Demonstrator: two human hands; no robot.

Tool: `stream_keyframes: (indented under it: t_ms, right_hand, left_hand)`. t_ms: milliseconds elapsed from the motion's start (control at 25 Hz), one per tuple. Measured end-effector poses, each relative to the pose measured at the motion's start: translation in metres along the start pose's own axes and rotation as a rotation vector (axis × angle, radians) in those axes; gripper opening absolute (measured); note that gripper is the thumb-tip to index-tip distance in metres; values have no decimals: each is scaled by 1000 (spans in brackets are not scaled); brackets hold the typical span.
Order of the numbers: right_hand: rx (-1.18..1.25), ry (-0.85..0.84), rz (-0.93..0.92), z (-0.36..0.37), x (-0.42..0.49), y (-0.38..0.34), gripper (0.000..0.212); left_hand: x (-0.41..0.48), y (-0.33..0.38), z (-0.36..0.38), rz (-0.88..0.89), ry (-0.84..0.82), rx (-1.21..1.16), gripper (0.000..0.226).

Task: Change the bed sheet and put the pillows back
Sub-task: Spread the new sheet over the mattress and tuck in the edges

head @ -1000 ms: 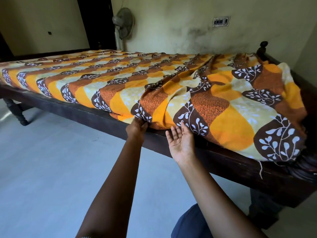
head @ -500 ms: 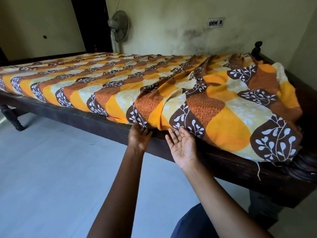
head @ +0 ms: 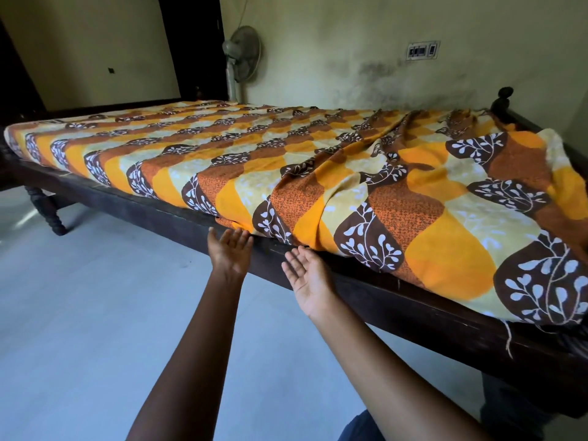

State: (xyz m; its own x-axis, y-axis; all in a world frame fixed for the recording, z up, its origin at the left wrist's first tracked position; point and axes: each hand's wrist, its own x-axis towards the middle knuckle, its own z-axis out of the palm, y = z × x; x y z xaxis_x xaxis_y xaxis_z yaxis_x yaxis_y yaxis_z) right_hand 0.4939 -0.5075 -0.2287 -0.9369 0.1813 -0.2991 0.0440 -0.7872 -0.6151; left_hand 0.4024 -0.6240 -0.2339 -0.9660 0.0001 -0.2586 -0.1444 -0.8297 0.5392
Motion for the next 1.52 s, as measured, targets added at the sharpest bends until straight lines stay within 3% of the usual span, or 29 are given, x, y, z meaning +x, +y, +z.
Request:
stream_keyframes:
  t_ms: [160, 360, 480, 680, 840, 1080, 1160, 1280, 1400, 1520]
  right_hand:
    - [180, 7, -58, 11, 14, 3, 42]
    - [234, -38, -54, 8, 14, -5, 38]
    - [223, -66, -49, 8, 17, -13, 29]
    - [234, -80, -45, 1, 22, -11, 23]
    - [155, -57, -18, -5, 21, -9, 26]
    - [-21, -26, -31, -25, -1, -6, 38]
    - [-179, -79, -69, -29, -19, -11, 37]
    - [-611, -194, -250, -36, -53, -36, 32]
    - [-1098, -241, -682, -49, -82, -84, 29]
    - [-1646, -79, -1146, -62, -88, -148, 23]
  left_hand:
    - [9, -1, 7, -109, -139, -110, 97]
    - [14, -20, 35, -154, -138, -153, 107]
    - [19, -27, 44, -143, -114, -191, 97]
    - [0, -21, 26, -111, -19, -55, 43]
    - [-44, -32, -2, -67, 90, 3, 41]
    - [-49, -16, 6, -48, 1, 58, 34]
    - [-67, -25, 14, 47, -80, 241, 32]
    - [-98, -49, 21, 359, -286, 653, 29]
    - [-103, -63, 28, 884, -605, 1151, 37]
    - [-96, -77, 65, 1236, -772, 1399, 42]
